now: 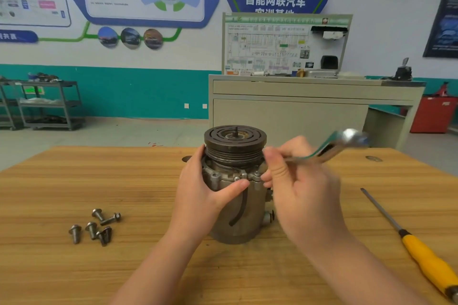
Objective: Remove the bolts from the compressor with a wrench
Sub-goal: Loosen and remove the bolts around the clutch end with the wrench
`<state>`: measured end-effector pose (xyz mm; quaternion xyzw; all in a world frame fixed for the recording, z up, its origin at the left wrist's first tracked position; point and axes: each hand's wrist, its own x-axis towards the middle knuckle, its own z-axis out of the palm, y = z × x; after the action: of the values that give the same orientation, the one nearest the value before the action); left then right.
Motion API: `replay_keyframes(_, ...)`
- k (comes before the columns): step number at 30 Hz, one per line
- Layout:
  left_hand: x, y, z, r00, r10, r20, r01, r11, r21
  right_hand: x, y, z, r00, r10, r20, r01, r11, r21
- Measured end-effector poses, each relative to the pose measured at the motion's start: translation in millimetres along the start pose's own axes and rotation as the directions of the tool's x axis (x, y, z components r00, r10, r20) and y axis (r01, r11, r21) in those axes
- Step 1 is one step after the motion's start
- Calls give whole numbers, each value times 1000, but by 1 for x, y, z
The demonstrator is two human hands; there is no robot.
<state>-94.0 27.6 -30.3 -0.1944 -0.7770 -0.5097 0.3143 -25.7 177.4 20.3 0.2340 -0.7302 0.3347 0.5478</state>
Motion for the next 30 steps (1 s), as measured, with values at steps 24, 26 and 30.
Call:
replay_keyframes(24, 2, 5, 0, 999, -31, 35, 33, 999, -44, 6, 10, -9, 902, 431, -26, -359, 781, 511)
replay_keyframes(26, 0, 6, 0, 999, -34, 36, 35, 999, -39, 1, 6, -4, 927, 375, -28, -331, 849, 411)
replay_keyframes(30, 0, 4, -1, 999, -26, 37, 27, 999, -26, -5, 3, 4, 988, 141, -67, -128, 978, 165)
